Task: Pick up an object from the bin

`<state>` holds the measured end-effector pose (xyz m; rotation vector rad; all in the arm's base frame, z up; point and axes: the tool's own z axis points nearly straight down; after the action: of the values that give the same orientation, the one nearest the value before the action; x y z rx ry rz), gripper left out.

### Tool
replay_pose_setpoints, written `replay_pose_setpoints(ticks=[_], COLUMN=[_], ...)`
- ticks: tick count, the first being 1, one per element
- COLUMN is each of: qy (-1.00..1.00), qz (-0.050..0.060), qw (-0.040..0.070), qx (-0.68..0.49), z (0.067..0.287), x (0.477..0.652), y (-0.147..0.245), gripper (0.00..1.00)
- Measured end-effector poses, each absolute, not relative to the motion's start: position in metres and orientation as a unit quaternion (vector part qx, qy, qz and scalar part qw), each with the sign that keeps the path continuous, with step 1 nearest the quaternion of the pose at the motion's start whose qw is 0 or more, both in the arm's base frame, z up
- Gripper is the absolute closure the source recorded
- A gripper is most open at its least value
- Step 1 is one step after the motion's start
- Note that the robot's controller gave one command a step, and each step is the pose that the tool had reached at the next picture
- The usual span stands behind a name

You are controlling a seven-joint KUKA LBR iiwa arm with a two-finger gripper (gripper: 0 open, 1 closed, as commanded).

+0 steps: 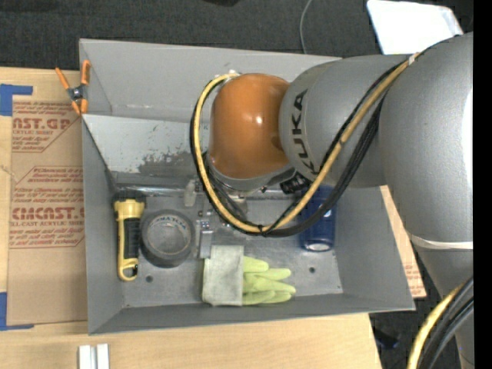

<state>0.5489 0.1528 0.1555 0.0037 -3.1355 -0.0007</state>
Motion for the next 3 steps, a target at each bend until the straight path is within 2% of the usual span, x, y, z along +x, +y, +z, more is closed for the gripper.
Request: replay_pose_setpoints(ticks=[1, 3], qy=[-1.000, -0.991], qz=[-0.001, 0.001], qw=[-0.001, -0.002], qx=[0.001, 0.135], z=[0.160, 0.153], x=[0.551, 0.539], y=[0.152, 0.120], gripper=[0.00, 0.00])
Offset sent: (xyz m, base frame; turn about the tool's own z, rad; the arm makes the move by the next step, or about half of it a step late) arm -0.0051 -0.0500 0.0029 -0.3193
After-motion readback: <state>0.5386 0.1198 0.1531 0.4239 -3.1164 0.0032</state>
